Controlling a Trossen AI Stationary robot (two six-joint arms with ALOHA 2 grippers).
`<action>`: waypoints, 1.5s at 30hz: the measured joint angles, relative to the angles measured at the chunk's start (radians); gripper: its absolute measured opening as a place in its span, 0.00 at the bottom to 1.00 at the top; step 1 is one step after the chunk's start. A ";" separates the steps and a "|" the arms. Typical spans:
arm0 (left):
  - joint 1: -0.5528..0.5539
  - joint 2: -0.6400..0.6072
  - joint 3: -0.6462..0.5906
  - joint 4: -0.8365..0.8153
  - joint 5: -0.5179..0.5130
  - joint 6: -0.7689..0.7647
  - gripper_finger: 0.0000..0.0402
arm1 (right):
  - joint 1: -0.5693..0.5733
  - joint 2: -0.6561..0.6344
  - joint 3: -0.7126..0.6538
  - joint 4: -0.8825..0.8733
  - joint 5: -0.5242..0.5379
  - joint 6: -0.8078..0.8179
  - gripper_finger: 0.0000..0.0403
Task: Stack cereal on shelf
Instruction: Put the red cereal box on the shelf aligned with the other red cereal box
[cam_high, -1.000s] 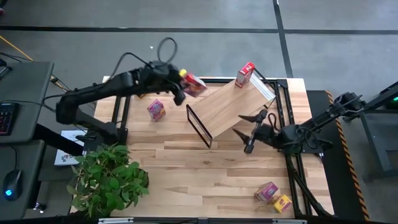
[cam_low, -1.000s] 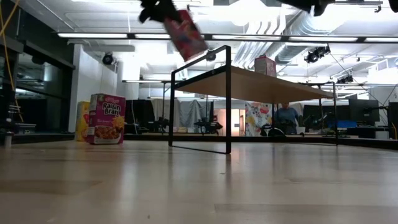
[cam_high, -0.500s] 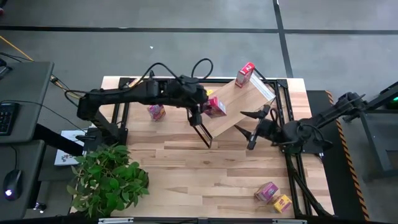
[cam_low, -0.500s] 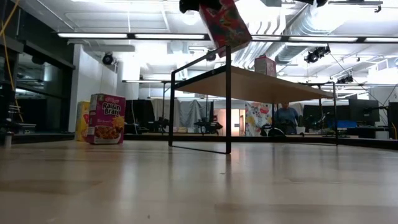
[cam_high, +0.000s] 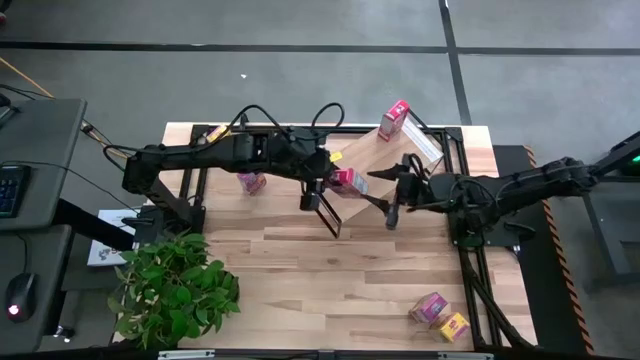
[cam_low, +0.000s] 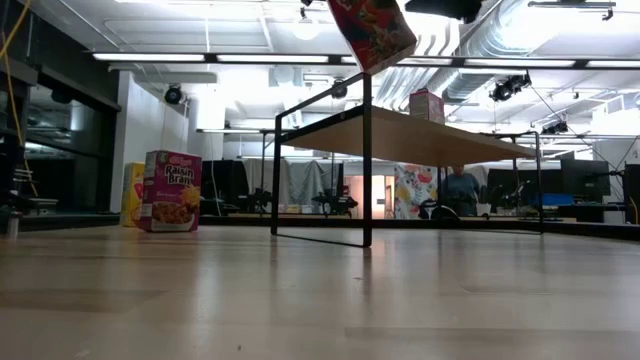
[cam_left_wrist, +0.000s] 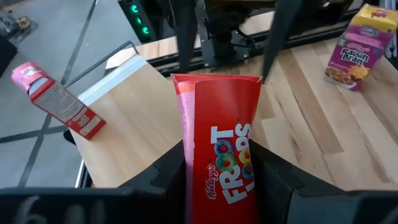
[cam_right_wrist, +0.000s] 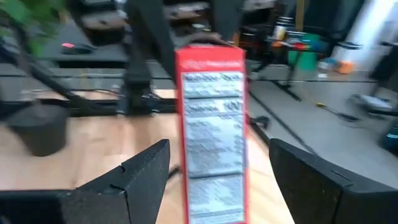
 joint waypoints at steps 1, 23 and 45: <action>-0.002 0.000 0.000 0.001 0.000 0.005 0.32 | -0.010 0.007 0.002 0.008 -0.034 0.012 0.66; -0.003 0.001 -0.001 0.052 0.044 0.050 0.32 | -0.063 0.110 0.002 0.047 -0.125 -0.067 0.66; -0.003 -0.021 -0.003 0.047 0.035 0.018 0.45 | -0.064 0.070 0.002 -0.018 -0.097 -0.114 0.46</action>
